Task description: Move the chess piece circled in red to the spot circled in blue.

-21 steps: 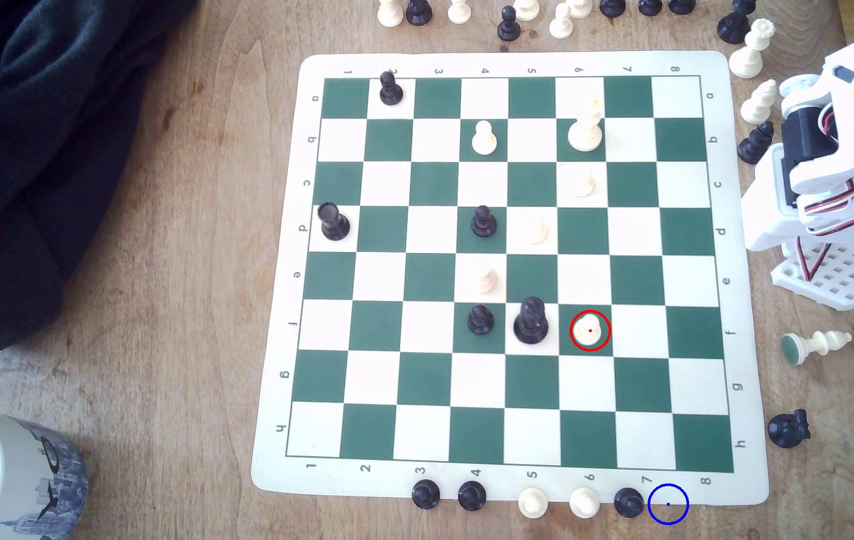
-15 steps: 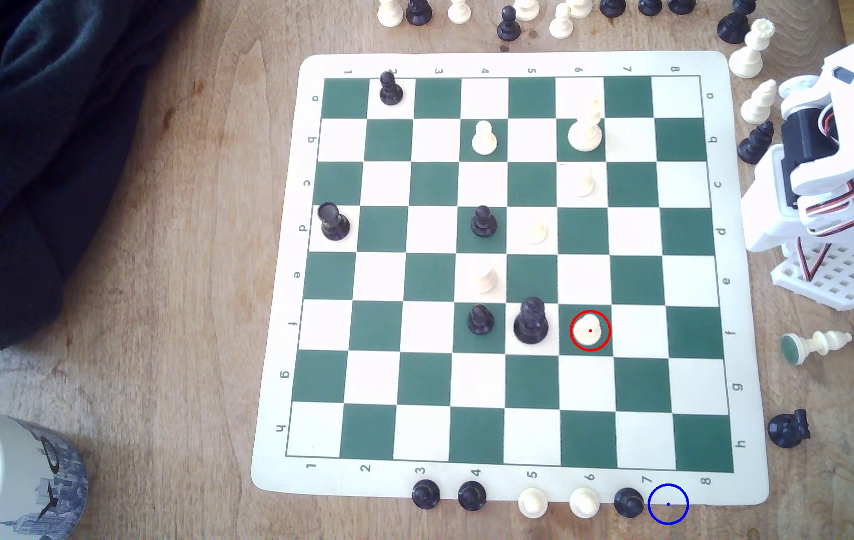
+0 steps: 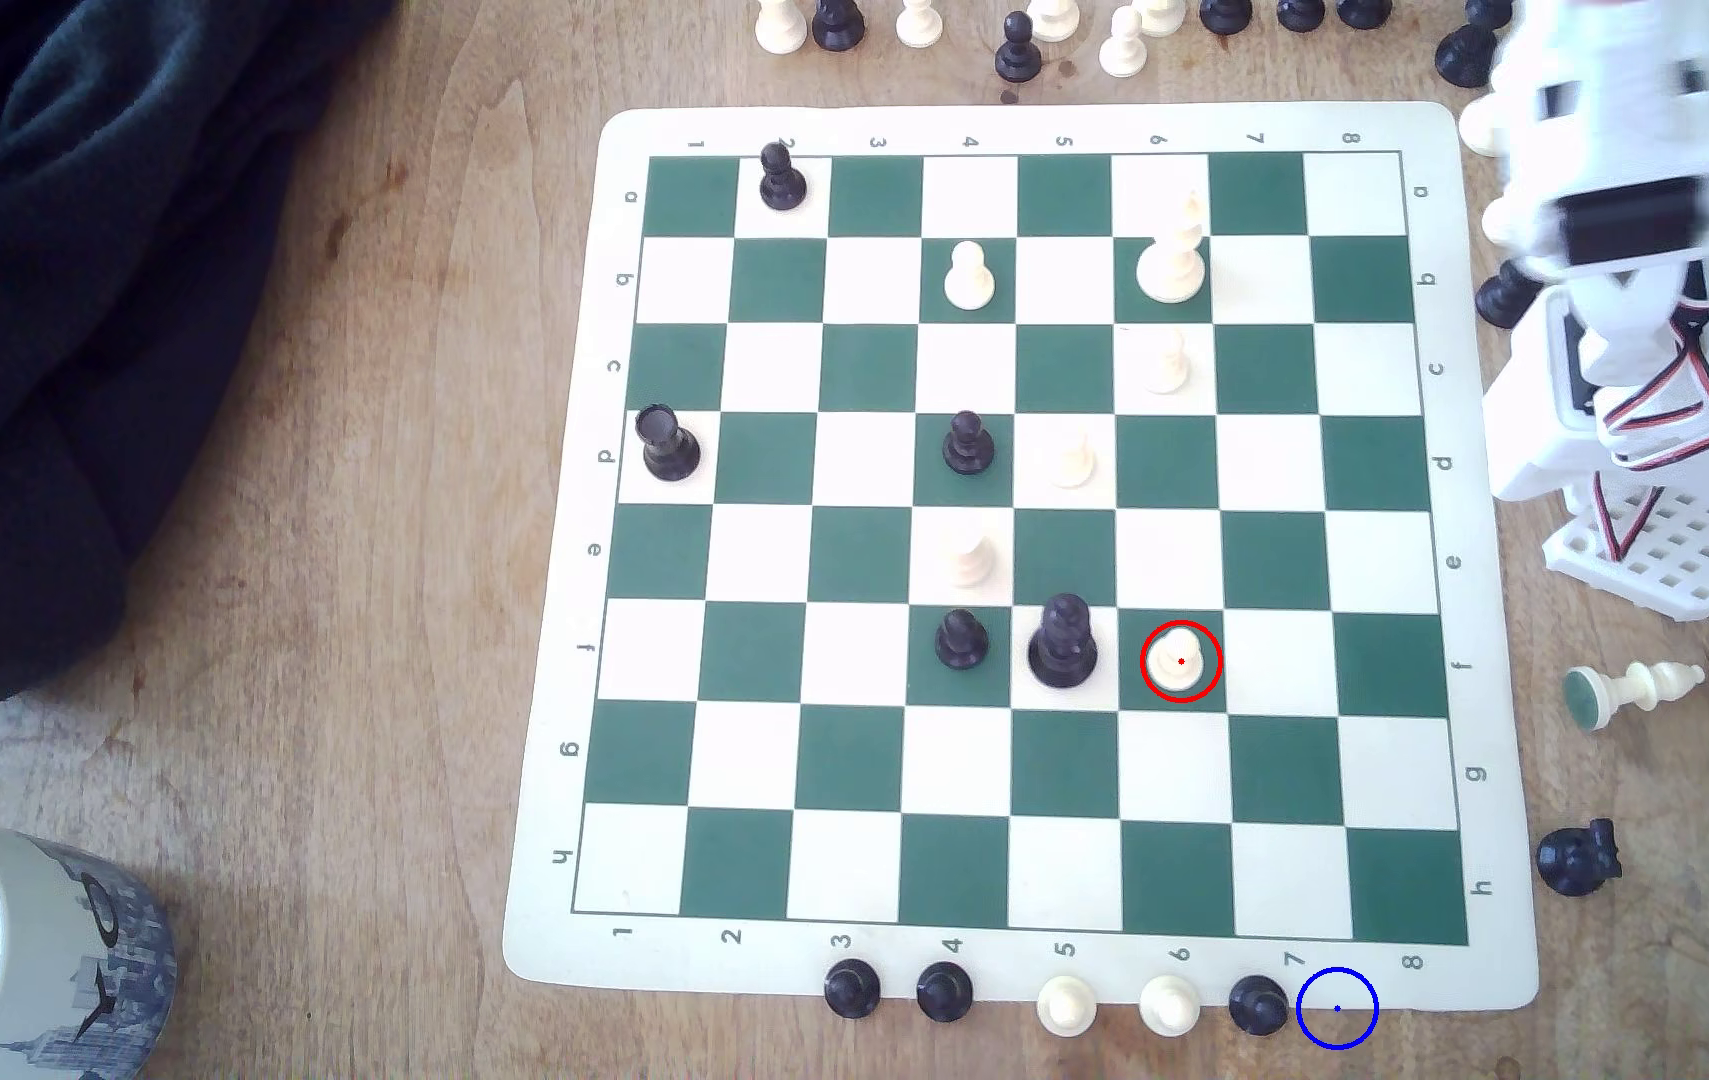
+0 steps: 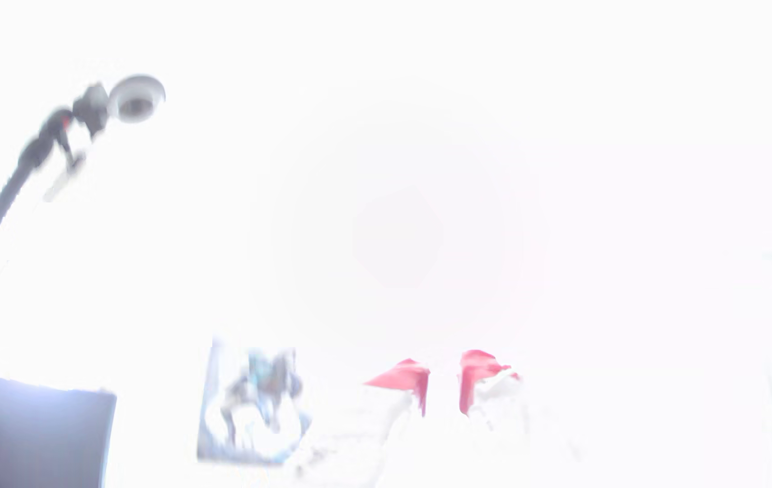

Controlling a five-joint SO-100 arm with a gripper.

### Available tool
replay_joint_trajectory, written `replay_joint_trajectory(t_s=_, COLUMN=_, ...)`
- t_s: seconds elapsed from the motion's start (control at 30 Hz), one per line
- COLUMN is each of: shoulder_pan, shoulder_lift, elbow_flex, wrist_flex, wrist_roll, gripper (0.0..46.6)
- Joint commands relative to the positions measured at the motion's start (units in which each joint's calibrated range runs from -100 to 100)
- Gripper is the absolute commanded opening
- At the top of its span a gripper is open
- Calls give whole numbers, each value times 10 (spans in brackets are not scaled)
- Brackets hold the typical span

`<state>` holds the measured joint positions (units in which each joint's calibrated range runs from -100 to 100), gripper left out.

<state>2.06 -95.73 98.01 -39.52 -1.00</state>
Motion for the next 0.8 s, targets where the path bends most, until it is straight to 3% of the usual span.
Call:
replay_joint_trajectory(t_s=0.0, shoulder_pan=6, shoulder_lift=0, elbow_flex=-77, wrist_flex=206, wrist_roll=-2, gripper=36)
replay_joint_trajectory(t_s=0.1, shoulder_pan=23, shoulder_lift=1, elbow_flex=-121, wrist_flex=374, wrist_roll=-5, gripper=116)
replay_joint_trajectory(t_s=0.2, shoulder_pan=30, shoulder_lift=1, elbow_flex=-165, wrist_flex=492, wrist_roll=-6, gripper=114)
replay_joint_trajectory(t_s=0.23, shoulder_pan=30, shoulder_lift=1, elbow_flex=-177, wrist_flex=522, wrist_roll=-5, gripper=111)
replay_joint_trajectory(t_s=0.3, shoulder_pan=34, shoulder_lift=18, elbow_flex=-225, wrist_flex=621, wrist_roll=-7, gripper=12)
replay_joint_trajectory(t_s=0.33, shoulder_pan=37, shoulder_lift=25, elbow_flex=-248, wrist_flex=662, wrist_roll=-12, gripper=3)
replay_joint_trajectory(t_s=0.57, shoulder_pan=40, shoulder_lift=139, elbow_flex=-421, wrist_flex=920, wrist_roll=-15, gripper=3)
replay_joint_trajectory(t_s=0.77, shoulder_pan=-2, shoulder_lift=266, elbow_flex=-569, wrist_flex=1078, wrist_roll=-61, gripper=3)
